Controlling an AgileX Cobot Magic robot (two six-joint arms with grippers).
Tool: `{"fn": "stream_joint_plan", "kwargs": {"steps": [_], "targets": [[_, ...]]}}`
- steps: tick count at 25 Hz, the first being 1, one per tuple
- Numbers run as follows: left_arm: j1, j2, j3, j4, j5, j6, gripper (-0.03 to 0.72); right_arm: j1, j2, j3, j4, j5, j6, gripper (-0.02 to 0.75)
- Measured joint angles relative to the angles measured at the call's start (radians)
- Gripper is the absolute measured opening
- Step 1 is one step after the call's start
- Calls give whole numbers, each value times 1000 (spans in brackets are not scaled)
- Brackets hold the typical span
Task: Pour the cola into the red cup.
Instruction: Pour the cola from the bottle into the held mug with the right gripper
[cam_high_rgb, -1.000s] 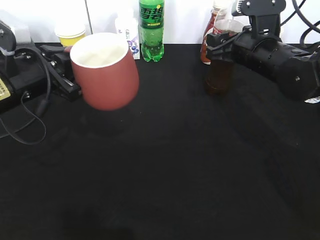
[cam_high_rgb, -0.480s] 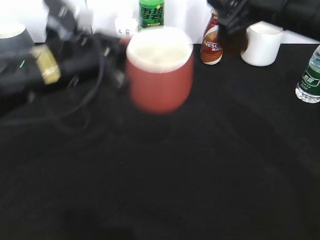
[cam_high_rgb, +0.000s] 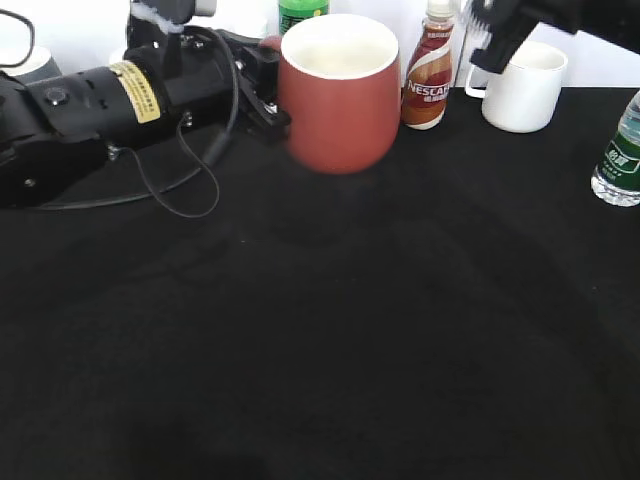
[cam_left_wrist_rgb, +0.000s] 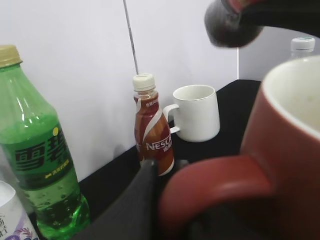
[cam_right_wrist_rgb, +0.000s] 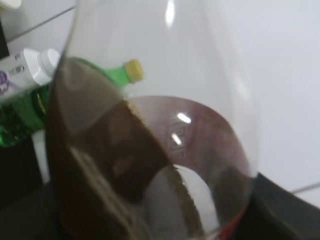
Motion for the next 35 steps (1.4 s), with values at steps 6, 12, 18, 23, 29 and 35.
{"fn": "stream_joint_plan", "kwargs": {"steps": [6,12,18,23,29,35], "targets": [[-31,2,0,8,-2,0,70,0,0,0,-40,0,-158,482],[-31,2,0,8,-2,0,70,0,0,0,-51,-1,-289,482],[-31,2,0,8,-1,0,70,0,0,0,-52,-8,-337,482],[-31,2,0,8,2,0,70,0,0,0,-52,-9,-339,482],[-31,-8,0,9,9,0,70,0,0,0,-52,-16,-341,482],[-31,-8,0,12,9,0,70,0,-1,0,-47,1,-381,482]]}}
